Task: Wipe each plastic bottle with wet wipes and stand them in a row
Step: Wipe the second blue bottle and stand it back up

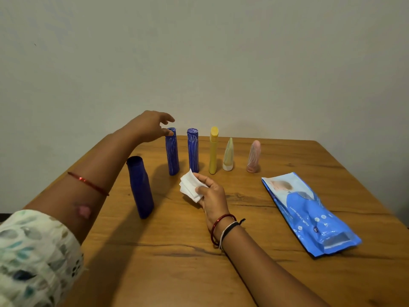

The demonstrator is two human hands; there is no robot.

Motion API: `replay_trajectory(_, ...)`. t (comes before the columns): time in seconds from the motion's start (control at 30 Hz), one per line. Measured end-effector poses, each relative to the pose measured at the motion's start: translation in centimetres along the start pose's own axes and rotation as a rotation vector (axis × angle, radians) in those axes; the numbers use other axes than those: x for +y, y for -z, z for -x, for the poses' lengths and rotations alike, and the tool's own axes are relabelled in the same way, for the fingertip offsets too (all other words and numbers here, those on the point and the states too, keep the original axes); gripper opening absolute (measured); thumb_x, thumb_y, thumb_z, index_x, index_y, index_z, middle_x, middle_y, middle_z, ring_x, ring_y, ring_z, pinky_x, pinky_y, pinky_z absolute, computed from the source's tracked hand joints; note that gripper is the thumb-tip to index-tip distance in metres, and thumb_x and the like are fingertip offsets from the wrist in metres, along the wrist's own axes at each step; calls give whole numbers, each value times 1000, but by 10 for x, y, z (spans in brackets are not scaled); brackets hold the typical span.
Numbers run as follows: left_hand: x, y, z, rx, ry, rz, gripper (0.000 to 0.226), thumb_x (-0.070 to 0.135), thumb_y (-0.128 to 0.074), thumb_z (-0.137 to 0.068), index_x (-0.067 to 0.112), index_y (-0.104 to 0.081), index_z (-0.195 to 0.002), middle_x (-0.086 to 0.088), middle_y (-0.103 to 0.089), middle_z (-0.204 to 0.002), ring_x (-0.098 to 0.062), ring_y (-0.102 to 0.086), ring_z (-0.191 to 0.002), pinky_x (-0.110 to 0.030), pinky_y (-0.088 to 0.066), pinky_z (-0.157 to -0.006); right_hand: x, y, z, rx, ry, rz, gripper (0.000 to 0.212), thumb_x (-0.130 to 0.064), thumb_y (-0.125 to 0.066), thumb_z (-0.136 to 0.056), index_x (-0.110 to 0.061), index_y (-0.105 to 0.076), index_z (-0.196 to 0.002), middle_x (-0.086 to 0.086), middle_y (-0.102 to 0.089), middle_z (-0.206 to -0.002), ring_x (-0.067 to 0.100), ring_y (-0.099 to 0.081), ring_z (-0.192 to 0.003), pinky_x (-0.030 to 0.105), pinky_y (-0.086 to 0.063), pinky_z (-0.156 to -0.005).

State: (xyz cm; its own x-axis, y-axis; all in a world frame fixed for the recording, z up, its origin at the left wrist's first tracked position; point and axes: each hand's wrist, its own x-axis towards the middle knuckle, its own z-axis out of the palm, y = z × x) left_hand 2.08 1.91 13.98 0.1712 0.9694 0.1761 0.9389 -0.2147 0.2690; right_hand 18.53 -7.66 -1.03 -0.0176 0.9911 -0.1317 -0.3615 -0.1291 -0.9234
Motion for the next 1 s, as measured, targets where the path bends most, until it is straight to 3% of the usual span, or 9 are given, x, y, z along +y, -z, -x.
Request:
replay_trajectory(0.53,7,-4,-1,-8,3,-82,35,13,-71,-83,14,-59,-116,-10,-64,-121,-25,-60,-106,-40,-51,-91,-3,1,4,-2,7,13,47,11,-46,-82,-28,-70,-91,3,-65,-110,25,-63,-103,50,-53,-88)
replay_trajectory(0.73,7,2,11,-1,3,-91,42,10,-69,-85,13,-58,-125,-10,-64,-122,-24,-59,-109,-38,-48,-93,-9,4,10,0,16,6,47,13,-44,-82,-26,-68,-92,0,-66,-103,24,-64,-100,48,-53,-88)
replay_trajectory(0.93,18,40,44,166,-17,-122,35,17,-70,-84,18,-61,-117,-2,-65,-115,-20,-60,-102,-40,-51,-87,-22,10,11,59,42,-97,44,16,-41,-83,-18,-66,-94,10,-63,-108,31,-61,-102,52,-50,-87)
replay_trajectory(1.0,25,51,60,204,-53,-111,32,20,-70,-85,20,-61,-115,1,-65,-112,-19,-60,-101,-42,-52,-86,-29,14,12,86,67,-104,43,15,-42,-84,-19,-66,-96,9,-62,-110,28,-60,-99,46,-51,-84)
